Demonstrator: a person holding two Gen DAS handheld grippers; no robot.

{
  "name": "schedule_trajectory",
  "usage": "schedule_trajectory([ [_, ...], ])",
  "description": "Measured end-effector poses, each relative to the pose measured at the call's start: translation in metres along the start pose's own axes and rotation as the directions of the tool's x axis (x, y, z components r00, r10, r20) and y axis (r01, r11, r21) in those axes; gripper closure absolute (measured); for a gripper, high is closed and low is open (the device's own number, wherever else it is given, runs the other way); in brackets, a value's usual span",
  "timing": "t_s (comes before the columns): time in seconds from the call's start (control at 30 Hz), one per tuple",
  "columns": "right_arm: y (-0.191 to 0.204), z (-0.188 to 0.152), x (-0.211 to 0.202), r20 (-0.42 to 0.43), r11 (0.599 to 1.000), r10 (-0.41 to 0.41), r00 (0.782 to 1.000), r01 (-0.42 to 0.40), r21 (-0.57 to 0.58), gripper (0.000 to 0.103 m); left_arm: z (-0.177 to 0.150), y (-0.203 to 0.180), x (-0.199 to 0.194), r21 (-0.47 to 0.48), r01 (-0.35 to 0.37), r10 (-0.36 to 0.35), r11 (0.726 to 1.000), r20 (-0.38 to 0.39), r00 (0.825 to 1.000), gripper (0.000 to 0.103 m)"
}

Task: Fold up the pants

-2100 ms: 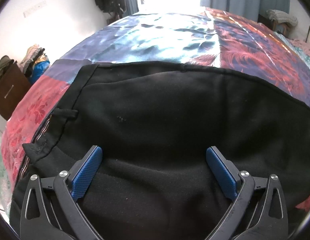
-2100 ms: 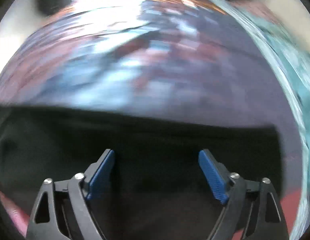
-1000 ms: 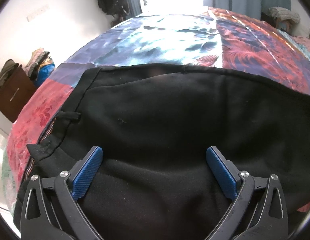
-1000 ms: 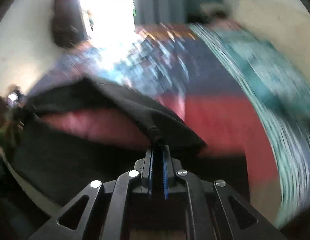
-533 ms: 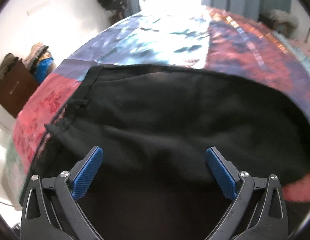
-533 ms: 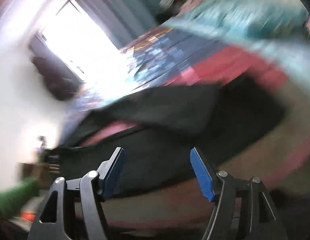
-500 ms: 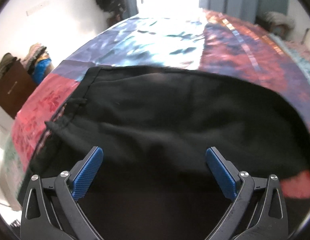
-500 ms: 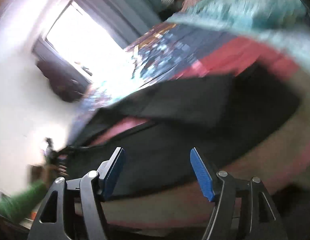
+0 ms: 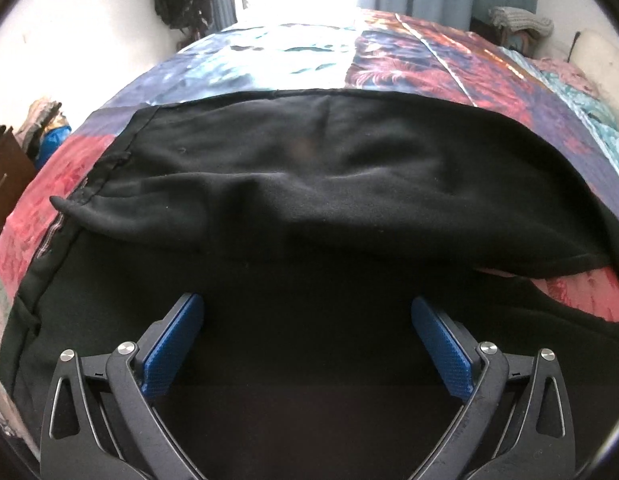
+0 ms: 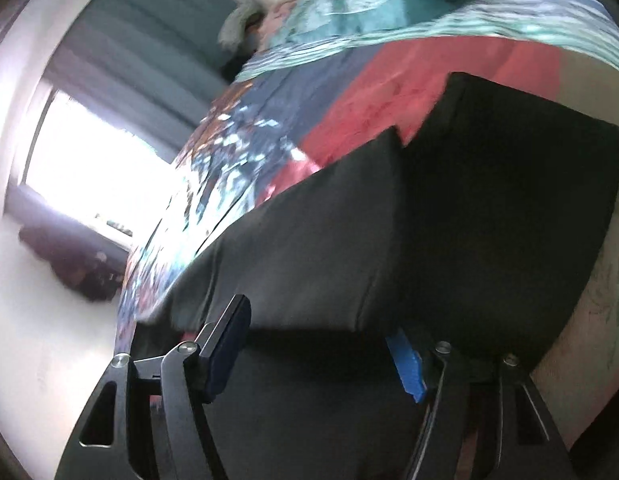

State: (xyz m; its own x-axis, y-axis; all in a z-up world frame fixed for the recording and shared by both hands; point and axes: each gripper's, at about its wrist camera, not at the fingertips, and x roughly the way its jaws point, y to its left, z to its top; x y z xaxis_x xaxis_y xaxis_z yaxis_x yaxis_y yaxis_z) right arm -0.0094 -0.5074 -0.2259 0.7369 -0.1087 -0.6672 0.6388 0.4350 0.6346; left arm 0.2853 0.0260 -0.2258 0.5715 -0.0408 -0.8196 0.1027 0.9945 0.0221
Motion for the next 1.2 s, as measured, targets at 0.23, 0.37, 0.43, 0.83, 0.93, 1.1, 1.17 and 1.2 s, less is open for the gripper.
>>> schedule_trajectory([
  [0.23, -0.001, 0.014, 0.001, 0.023, 0.995, -0.086, 0.996, 0.084, 0.054, 0.06, -0.004, -0.001, -0.001, 0.003, -0.005, 0.005, 1.0, 0.006, 1.0, 0.0],
  [0.37, 0.008, 0.018, 0.012, 0.015, 0.988, -0.157, 0.987, 0.157, -0.005, 0.085, -0.004, -0.001, -0.001, 0.002, -0.004, 0.004, 1.0, 0.006, 1.0, 0.0],
  [0.43, 0.011, 0.019, 0.01, 0.011, 0.985, -0.165, 0.986, 0.165, -0.048, 0.086, -0.004, -0.001, -0.001, 0.003, -0.004, 0.004, 1.0, 0.005, 1.0, 0.0],
  [0.83, 0.067, 0.036, -0.067, 0.068, 0.967, 0.02, 0.997, -0.002, -0.254, 0.088, 0.096, -0.04, 0.012, -0.179, 0.128, -0.161, 0.975, -0.183, 0.97, 0.0],
  [0.93, 0.083, 0.039, -0.082, 0.071, 0.951, 0.06, 0.996, -0.036, -0.307, 0.088, 0.128, -0.04, 0.028, -0.296, 0.222, -0.283, 0.929, -0.182, 0.942, 0.001],
  [1.1, 0.103, 0.04, -0.101, 0.086, 0.927, 0.1, 0.991, -0.061, -0.37, 0.088, 0.143, -0.057, 0.018, -0.274, 0.203, -0.275, 0.94, -0.257, 0.927, 0.001],
  [1.17, 0.104, 0.04, -0.104, 0.085, 0.925, 0.118, 0.989, -0.079, -0.372, 0.088, 0.141, -0.073, 0.024, -0.237, 0.25, -0.314, 0.939, -0.29, 0.904, 0.001],
  [1.2, 0.106, 0.041, -0.108, 0.084, 0.921, 0.137, 0.987, -0.096, -0.377, 0.088, 0.142, -0.08, 0.03, -0.232, 0.264, -0.327, 0.936, -0.302, 0.895, 0.001],
])
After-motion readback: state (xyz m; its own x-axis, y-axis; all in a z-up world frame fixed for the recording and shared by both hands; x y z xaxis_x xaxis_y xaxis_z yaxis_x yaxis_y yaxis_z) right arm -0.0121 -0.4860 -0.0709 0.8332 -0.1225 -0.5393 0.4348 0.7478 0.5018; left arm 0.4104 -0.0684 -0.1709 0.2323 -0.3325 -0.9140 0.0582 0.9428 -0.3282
